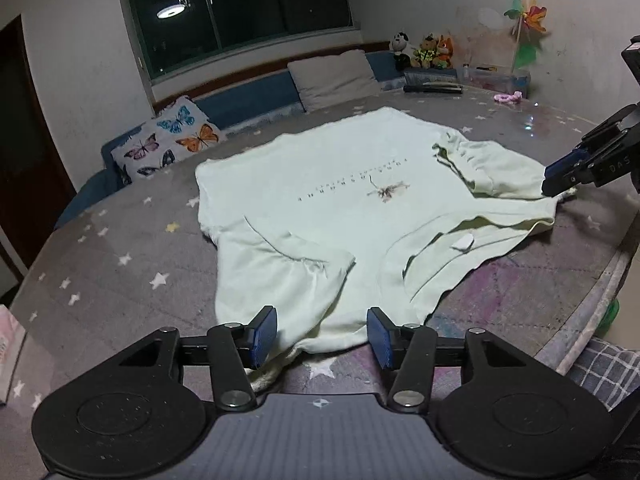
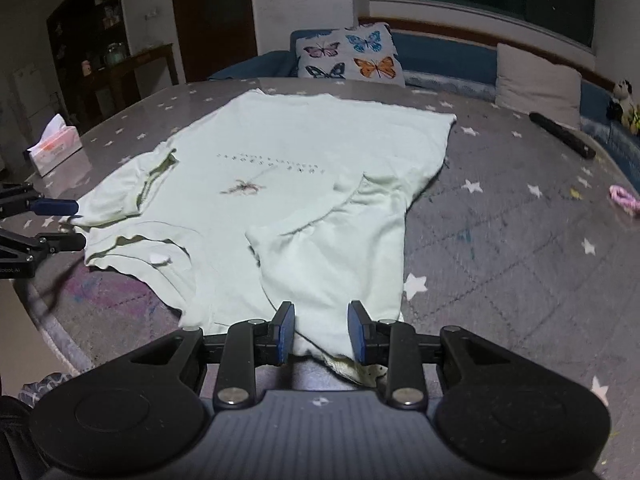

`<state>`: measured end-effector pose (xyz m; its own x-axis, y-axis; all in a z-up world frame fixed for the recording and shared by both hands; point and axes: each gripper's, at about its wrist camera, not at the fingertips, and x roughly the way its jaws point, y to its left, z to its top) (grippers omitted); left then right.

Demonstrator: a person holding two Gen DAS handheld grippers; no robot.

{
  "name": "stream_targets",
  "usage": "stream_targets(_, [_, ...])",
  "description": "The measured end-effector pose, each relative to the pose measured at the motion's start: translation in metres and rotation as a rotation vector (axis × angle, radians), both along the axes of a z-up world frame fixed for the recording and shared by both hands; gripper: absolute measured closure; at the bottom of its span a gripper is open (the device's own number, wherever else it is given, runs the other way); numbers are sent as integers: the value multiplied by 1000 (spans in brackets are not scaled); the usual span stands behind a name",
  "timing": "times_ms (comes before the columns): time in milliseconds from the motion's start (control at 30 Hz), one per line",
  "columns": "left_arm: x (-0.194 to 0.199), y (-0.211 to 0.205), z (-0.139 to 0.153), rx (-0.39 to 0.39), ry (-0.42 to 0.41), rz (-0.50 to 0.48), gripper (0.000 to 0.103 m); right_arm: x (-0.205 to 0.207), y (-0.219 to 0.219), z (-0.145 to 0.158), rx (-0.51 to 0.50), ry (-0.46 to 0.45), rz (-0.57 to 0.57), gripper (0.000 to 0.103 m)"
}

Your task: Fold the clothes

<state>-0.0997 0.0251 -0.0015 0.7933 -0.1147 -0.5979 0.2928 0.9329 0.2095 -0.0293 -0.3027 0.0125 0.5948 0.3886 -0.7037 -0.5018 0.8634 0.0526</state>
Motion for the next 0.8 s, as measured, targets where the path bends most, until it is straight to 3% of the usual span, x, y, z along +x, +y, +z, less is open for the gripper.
stream_targets(200, [-4, 5, 8, 8, -24, 14, 46, 0, 2, -4, -19, -5, 9, 74])
stream_targets(400, [-14, 5, 4, 63, -7, -67, 46, -8, -3, 4, -27, -22, 25, 73])
stream_targets(733, [-13, -9, -11, 117, 6, -173, 47, -31, 14, 6, -169, -66, 149, 56])
stream_targets(800, [-12, -10, -13, 120, 2, -190, 53, -35, 18, 5, -191, -80, 171, 56])
